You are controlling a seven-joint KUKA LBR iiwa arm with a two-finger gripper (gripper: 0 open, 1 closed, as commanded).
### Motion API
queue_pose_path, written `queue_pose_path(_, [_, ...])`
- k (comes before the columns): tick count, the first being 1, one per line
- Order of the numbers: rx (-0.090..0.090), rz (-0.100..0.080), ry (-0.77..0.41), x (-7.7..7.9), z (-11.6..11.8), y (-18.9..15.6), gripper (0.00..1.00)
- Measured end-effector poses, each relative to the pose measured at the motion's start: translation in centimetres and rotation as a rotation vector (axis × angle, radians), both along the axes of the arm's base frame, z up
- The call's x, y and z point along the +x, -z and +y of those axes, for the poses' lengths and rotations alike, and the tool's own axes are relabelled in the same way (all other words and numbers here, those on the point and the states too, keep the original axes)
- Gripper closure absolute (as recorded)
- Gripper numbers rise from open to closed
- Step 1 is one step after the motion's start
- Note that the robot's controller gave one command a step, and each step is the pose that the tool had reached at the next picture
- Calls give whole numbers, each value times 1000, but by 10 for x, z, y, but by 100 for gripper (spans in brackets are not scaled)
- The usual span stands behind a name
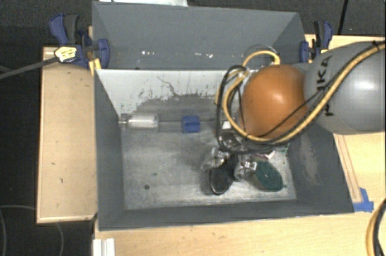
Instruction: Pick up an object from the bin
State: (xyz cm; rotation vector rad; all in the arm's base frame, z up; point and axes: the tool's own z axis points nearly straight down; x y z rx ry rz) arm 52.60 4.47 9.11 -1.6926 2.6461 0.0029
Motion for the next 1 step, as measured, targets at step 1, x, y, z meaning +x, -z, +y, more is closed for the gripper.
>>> queue_pose_path(1, [-3, -8, -158, -5, -55, -116, 100])
